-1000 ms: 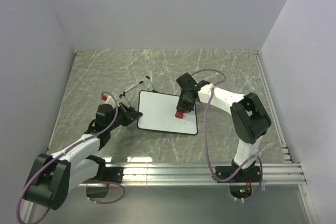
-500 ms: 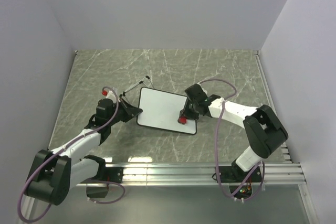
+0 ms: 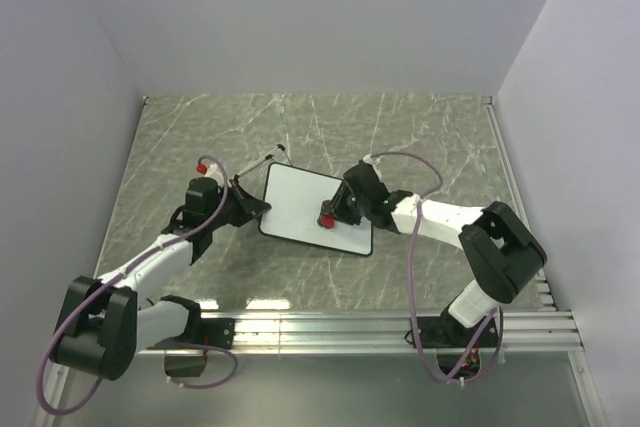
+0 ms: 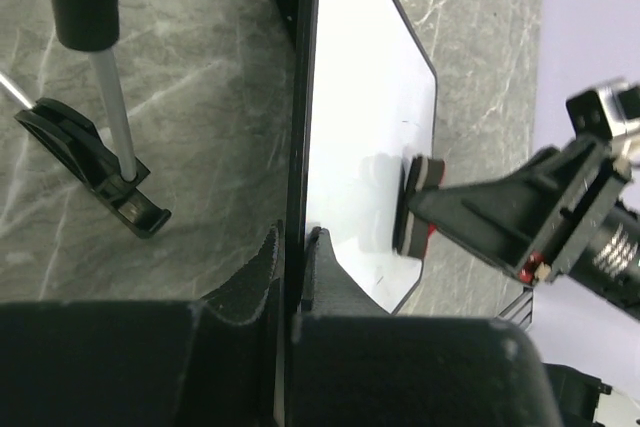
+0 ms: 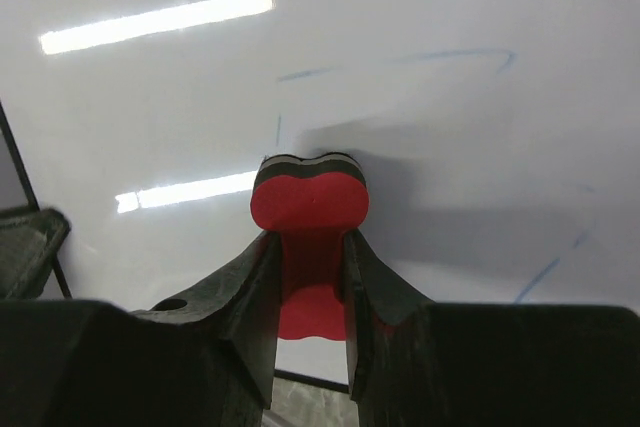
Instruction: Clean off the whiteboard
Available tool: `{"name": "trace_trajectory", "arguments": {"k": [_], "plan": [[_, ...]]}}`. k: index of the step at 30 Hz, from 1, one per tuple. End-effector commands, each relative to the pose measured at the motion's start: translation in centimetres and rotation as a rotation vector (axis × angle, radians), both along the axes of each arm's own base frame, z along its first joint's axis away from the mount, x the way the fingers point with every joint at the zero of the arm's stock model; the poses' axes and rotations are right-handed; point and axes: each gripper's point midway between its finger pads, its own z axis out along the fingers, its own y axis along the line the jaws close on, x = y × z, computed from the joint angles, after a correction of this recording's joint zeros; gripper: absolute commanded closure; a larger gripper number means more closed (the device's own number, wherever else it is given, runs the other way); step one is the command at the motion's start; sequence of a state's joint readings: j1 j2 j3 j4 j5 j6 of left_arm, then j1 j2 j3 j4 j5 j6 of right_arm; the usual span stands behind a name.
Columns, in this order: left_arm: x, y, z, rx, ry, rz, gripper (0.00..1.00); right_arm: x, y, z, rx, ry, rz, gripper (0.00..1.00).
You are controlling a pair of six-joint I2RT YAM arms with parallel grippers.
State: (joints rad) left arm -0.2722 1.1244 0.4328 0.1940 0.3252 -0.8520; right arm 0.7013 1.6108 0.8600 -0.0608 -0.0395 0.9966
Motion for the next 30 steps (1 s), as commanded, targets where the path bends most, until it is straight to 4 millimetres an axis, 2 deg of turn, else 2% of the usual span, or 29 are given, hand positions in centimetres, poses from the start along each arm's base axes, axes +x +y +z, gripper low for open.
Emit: {"name": "trace_trajectory", "arguments": {"k": [1, 2, 5, 10, 16, 26, 29, 30], "plan": [[3.0, -0.3, 4.8, -0.006, -0.151, 0.005, 0.99, -9.1, -4.5, -8.6, -0.158, 0.317, 0.052, 1.00], [3.3, -0.2, 5.1, -0.001, -0.157, 0.008, 0.99, -10.1, -5.3, -9.4, -0.163, 0.345, 0.042, 1.00], [3.7, 0.3, 5.3, 0.014, -0.156, 0.014, 0.99, -10.9, -5.9, -10.1, -0.141, 0.372, 0.024, 1.00], [4.0, 0.8, 5.4, 0.029, -0.152, 0.016, 0.99, -11.2, -6.0, -10.0, -0.125, 0.372, 0.012, 1.00], [4.0, 1.8, 5.3, 0.053, -0.137, 0.025, 0.99, -12.1, -8.8, -10.2, -0.158, 0.382, -0.031, 1.00], [4.0, 3.0, 4.6, 0.070, -0.116, 0.034, 0.99, -11.6, -11.3, -10.3, -0.253, 0.394, -0.067, 1.00], [4.1, 2.7, 4.5, 0.065, -0.113, 0.016, 0.99, -11.2, -12.1, -10.1, -0.315, 0.396, -0.084, 1.00], [4.1, 2.7, 4.6, 0.065, -0.115, 0.014, 0.99, -10.4, -11.9, -9.8, -0.326, 0.380, -0.086, 1.00]]}}
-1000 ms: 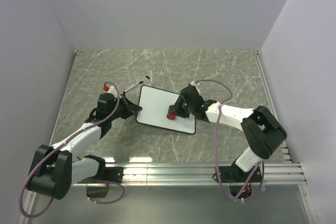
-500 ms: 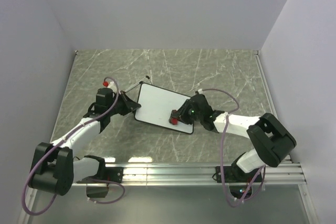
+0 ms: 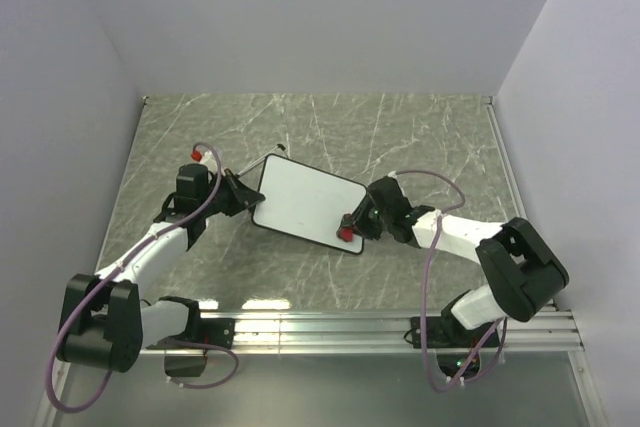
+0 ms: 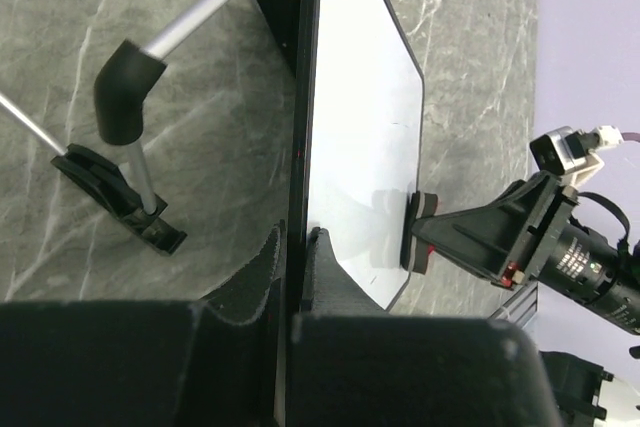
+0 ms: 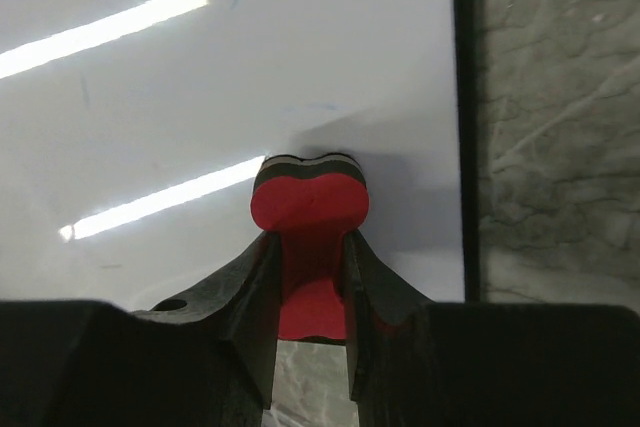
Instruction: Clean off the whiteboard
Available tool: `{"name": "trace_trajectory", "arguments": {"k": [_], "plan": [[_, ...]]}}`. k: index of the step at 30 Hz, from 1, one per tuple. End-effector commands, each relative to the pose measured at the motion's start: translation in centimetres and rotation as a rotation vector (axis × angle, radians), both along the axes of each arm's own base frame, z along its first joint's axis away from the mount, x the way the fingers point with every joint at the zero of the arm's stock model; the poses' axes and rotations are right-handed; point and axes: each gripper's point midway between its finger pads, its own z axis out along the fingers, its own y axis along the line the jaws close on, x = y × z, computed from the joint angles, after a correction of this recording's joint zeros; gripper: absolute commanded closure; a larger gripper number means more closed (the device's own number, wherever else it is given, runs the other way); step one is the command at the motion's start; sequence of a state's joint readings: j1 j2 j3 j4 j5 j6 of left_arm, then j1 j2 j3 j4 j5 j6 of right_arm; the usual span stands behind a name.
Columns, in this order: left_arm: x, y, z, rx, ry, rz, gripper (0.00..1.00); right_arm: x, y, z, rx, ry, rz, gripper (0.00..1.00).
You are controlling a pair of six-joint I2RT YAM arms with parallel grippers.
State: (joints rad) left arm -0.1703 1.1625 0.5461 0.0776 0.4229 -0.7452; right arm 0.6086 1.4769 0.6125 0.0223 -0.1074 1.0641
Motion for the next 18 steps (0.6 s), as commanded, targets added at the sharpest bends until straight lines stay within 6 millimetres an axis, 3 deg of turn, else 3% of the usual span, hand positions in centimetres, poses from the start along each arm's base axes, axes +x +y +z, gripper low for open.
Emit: {"name": "trace_trajectory", "arguments": {"k": [1, 7, 12, 15, 18], "plan": [[2.4, 0.8, 3.0, 0.023, -0.108, 0.038, 0.99, -6.7, -7.4, -7.1, -0.392, 0.295, 0.015, 1.00], [2.0, 1.0, 2.4, 0.040, -0.094, 0.032, 0.99, -1.6, -7.4, -6.9, -0.383, 0.285, -0.054, 1.00], [1.7, 0.9, 2.1, 0.042, -0.086, 0.019, 0.99, 2.7, -5.7, -6.3, -0.355, 0.247, -0.058, 1.00], [1.8, 0.9, 2.3, 0.041, -0.088, 0.019, 0.99, 3.2, -4.8, -5.8, -0.329, 0.239, -0.058, 1.00], [2.0, 0.9, 2.3, 0.042, -0.087, 0.024, 0.99, 1.7, -3.8, -5.4, -0.325, 0.235, -0.031, 1.00]]}}
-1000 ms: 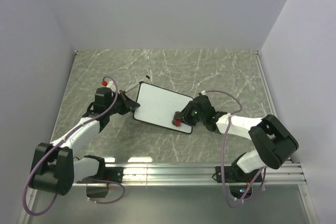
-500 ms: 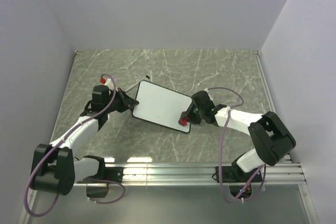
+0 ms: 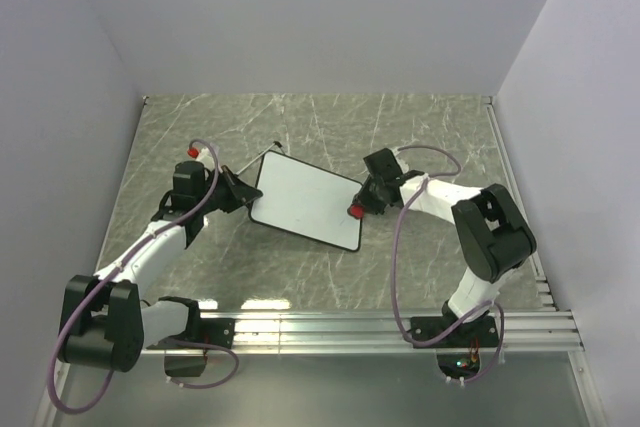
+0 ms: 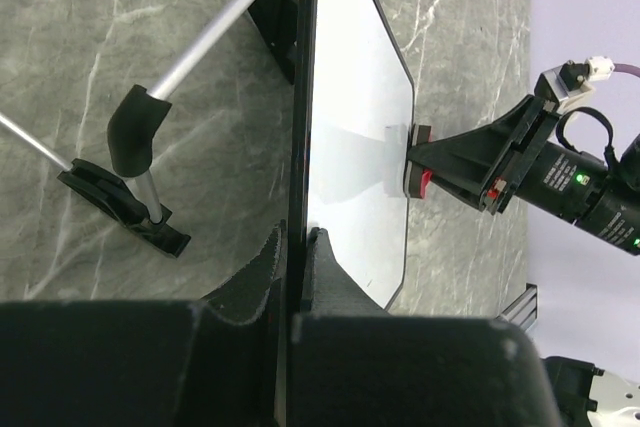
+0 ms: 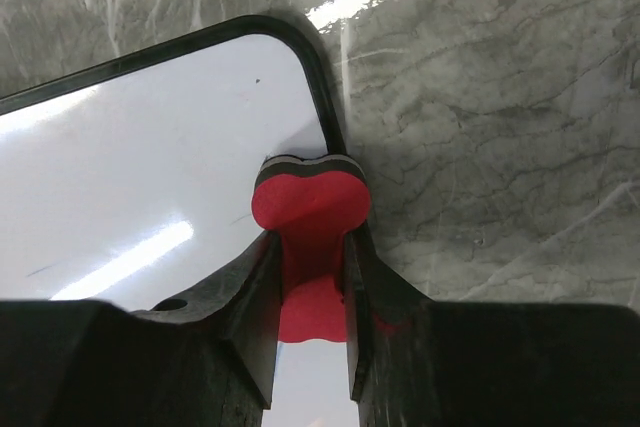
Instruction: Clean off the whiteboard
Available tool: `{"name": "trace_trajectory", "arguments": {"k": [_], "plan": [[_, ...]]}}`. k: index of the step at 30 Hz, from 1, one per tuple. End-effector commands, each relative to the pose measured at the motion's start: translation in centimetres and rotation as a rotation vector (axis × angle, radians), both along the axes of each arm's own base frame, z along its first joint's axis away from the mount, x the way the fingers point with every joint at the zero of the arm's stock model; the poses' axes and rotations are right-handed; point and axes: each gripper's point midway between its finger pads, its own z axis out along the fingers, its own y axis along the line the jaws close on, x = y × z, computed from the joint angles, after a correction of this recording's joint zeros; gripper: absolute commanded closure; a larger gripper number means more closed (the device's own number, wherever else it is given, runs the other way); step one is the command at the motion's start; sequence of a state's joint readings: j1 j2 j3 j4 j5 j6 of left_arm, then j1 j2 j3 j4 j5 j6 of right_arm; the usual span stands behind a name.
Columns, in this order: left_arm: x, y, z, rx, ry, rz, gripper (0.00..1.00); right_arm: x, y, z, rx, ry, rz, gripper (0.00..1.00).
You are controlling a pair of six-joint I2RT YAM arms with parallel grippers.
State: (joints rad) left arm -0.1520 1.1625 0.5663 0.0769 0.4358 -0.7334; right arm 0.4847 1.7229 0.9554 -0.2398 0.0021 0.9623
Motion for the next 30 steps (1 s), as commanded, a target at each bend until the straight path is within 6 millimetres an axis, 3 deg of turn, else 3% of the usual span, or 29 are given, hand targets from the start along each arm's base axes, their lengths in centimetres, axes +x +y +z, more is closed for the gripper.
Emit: {"name": "trace_trajectory", "arguments": {"k": [1, 7, 10, 13, 16, 21, 24, 28, 30], "plan": [[1.5, 0.6, 1.5, 0.044, -0.065, 0.024, 0.99, -6.4, -0.3, -4.5, -0.100, 0.187, 0.066, 1.00], [2.0, 0.7, 1.2, 0.051, -0.067, 0.039, 0.99, -12.2, 2.8, -3.9, -0.079, 0.221, 0.174, 1.00], [2.1, 0.8, 1.0, 0.055, -0.067, 0.040, 0.99, -13.4, 5.0, -3.1, -0.068, 0.222, 0.219, 1.00], [2.2, 0.8, 0.9, 0.057, -0.067, 0.038, 0.99, -12.4, 6.1, -2.7, -0.074, 0.210, 0.229, 1.00], [2.1, 0.8, 1.0, 0.059, -0.064, 0.035, 0.99, -10.8, 5.4, -3.3, -0.099, 0.203, 0.210, 1.00], [1.7, 0.8, 1.4, 0.068, -0.067, 0.028, 0.99, -7.7, -0.1, -6.2, -0.099, 0.245, 0.065, 1.00], [1.3, 0.6, 1.3, 0.062, -0.060, 0.012, 0.99, -6.0, -1.6, -6.7, -0.112, 0.243, 0.047, 1.00], [0.9, 0.7, 1.1, 0.066, -0.052, 0.005, 0.99, -4.3, -0.9, -5.8, -0.116, 0.226, 0.066, 1.00], [0.9, 0.6, 1.2, 0.061, -0.052, 0.005, 0.99, -3.5, 0.6, -4.8, -0.081, 0.203, 0.070, 1.00]]}}
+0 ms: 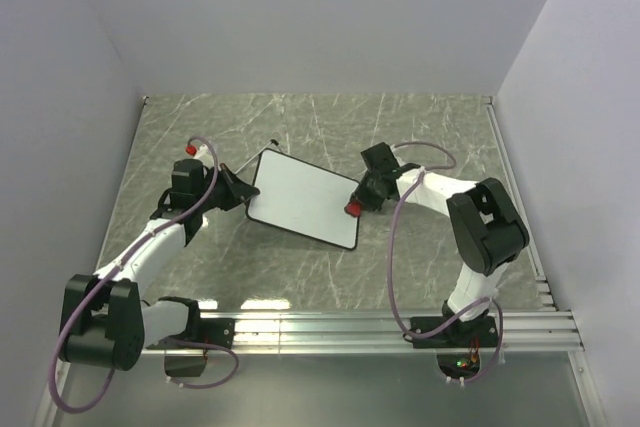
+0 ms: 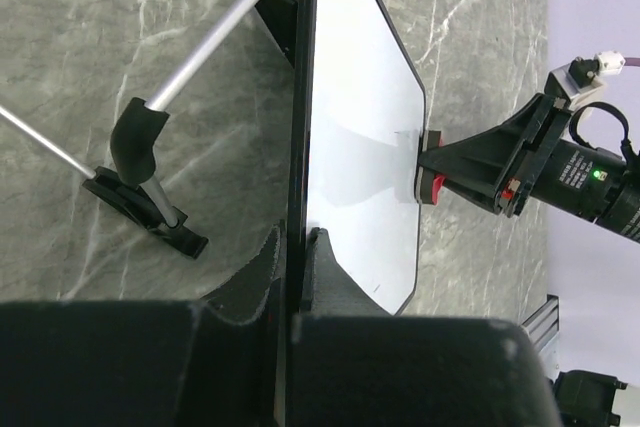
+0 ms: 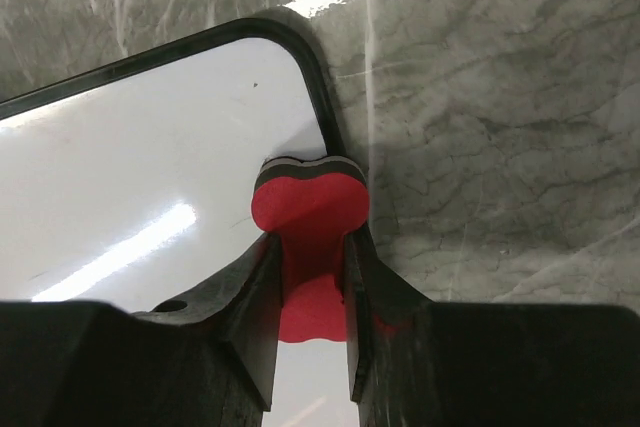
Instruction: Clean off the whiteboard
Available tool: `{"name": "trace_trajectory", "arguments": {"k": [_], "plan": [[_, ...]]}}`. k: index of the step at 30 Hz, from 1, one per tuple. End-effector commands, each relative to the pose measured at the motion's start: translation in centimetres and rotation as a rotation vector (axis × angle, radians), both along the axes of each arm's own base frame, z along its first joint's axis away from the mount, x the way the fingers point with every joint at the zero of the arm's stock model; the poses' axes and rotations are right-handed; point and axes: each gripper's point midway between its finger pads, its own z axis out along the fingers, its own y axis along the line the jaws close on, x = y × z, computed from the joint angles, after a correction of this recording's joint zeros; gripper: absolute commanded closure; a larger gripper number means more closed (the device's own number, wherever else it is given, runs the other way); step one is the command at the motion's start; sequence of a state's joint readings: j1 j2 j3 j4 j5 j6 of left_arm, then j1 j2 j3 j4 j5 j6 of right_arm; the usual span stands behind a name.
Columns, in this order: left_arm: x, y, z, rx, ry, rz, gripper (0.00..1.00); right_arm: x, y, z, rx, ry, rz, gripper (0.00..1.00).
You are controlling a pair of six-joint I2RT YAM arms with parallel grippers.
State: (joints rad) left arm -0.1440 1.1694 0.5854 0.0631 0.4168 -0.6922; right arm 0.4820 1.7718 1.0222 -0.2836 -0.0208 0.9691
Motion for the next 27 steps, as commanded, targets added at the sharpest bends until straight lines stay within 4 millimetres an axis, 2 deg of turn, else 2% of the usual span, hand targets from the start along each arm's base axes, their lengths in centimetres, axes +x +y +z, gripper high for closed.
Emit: {"name": "trace_trajectory", "arguments": {"k": [1, 2, 4, 5, 7, 8, 10, 11, 13, 14, 16, 21, 23, 24, 25, 27], "plan": [[0.3, 0.0, 0.9, 0.021, -0.026, -0.001, 0.99, -4.0, 0.4, -4.4, -0.081, 0.166, 0.073, 1.00], [0.4, -0.1, 1.0, 0.017, -0.028, -0.002, 0.99, -3.1, 1.5, -3.4, -0.065, 0.146, 0.075, 1.00], [0.4, -0.2, 0.8, 0.013, -0.023, -0.005, 0.99, -3.1, 3.2, -2.6, -0.065, 0.142, 0.106, 1.00], [0.4, -0.2, 0.8, 0.009, -0.023, -0.005, 0.99, -2.2, 4.8, -1.8, -0.042, 0.125, 0.112, 1.00], [0.5, -0.3, 0.5, 0.008, -0.013, -0.008, 0.99, -2.2, 6.7, -1.2, -0.030, 0.131, 0.143, 1.00], [0.6, -0.4, 0.4, 0.011, -0.010, -0.013, 0.99, -1.1, 8.1, -0.3, -0.008, 0.113, 0.146, 1.00], [0.5, -0.8, -0.1, 0.024, 0.004, -0.026, 0.99, -0.7, 9.6, 0.3, -0.004, 0.116, 0.162, 1.00], [0.5, -0.8, -0.2, 0.037, 0.003, -0.027, 0.99, 0.2, 11.0, 1.0, 0.013, 0.097, 0.169, 1.00], [0.5, -1.1, -0.4, 0.045, 0.005, -0.035, 0.99, 0.4, 12.3, 1.6, 0.023, 0.104, 0.186, 1.00], [0.5, -1.2, -0.2, 0.039, 0.004, -0.034, 0.99, 1.0, 13.7, 2.4, 0.038, 0.084, 0.196, 1.00], [0.6, -1.4, -0.1, 0.032, -0.002, -0.034, 0.99, 1.1, 14.7, 3.0, 0.053, 0.086, 0.211, 1.00], [0.7, -1.6, -0.4, 0.043, 0.002, -0.044, 0.99, 0.8, 19.3, 4.5, 0.189, 0.050, 0.310, 1.00], [0.7, -1.5, -0.4, 0.049, 0.001, -0.042, 0.99, 0.8, 19.2, 4.2, 0.172, 0.056, 0.307, 1.00], [0.7, -1.5, -0.3, 0.051, 0.001, -0.042, 0.99, 1.0, 18.6, 4.0, 0.162, 0.061, 0.294, 1.00], [0.7, -1.4, -0.3, 0.053, 0.002, -0.041, 0.99, 0.6, 17.5, 2.7, 0.142, 0.085, 0.279, 1.00], [0.7, -1.3, -0.2, 0.055, -0.001, -0.038, 0.99, 0.6, 15.9, 2.1, 0.139, 0.096, 0.252, 1.00]]}}
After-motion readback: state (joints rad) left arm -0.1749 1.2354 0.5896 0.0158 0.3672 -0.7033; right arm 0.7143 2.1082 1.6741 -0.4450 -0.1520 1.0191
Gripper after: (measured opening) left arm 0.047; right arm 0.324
